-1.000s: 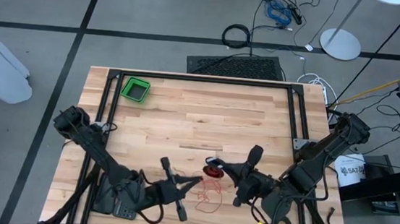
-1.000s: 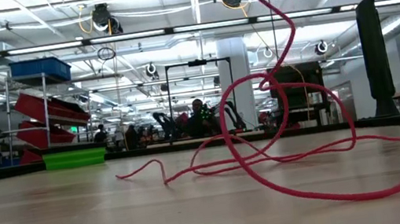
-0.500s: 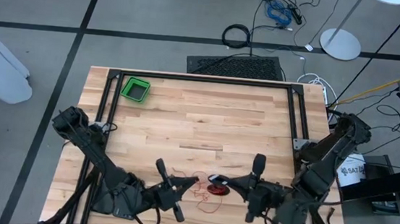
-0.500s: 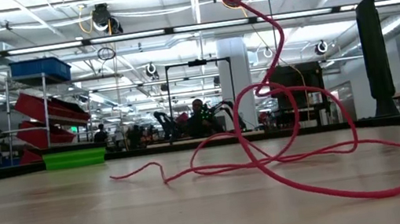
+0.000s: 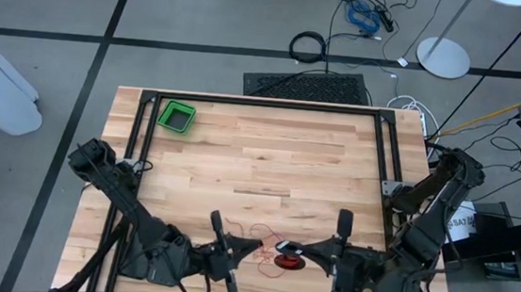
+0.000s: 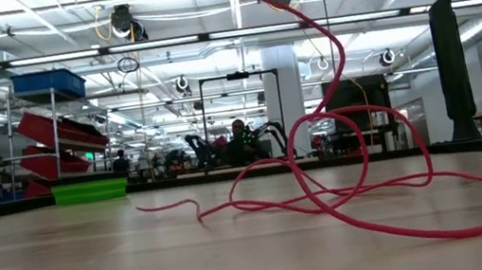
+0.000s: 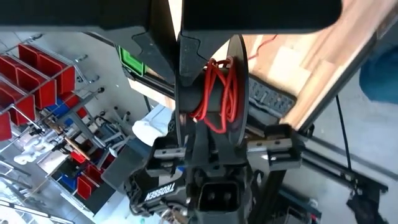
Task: Coil cords
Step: Coil the red wire into the spool
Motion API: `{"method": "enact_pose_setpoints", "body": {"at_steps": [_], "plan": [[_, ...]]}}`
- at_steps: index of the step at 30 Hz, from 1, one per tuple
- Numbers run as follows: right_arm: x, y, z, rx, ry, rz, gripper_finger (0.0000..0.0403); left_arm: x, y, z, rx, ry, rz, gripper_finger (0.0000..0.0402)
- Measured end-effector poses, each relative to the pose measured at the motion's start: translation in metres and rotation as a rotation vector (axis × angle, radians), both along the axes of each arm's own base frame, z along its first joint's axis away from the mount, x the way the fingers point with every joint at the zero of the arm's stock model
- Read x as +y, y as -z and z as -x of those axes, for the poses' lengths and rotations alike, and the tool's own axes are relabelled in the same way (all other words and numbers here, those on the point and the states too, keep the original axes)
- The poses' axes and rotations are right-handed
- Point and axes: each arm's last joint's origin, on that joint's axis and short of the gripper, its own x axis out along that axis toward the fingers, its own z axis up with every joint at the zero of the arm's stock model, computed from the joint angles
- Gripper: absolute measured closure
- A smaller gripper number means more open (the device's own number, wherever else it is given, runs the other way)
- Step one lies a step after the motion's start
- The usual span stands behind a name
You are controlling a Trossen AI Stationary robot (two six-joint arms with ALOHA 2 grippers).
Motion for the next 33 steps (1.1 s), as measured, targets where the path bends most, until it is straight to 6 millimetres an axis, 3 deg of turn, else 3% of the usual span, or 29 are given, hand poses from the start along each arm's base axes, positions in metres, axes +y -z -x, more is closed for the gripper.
{"method": "enact_pose_setpoints", "body": {"at_steps": [5,14,21,33], "plan": [[0.001,-0.004,-0.001,-0.029,-0.001,-0.026,0.0403,0.001,0.004,-0.002,0.023,0.036,0.02,0.0393],[0.003,-0.007,-0.001,-0.056,-0.003,-0.057,0.0403,0.001,0.01,-0.002,0.065,0.039,0.019,0.0336],[0.004,-0.01,0.0,-0.083,0.002,-0.088,0.0403,0.001,0.01,-0.002,0.061,0.047,0.028,0.0331],[0.01,-0.019,0.02,-0.129,0.05,-0.066,0.0403,0.009,0.009,-0.015,0.02,0.29,0.297,0.0331]]}}
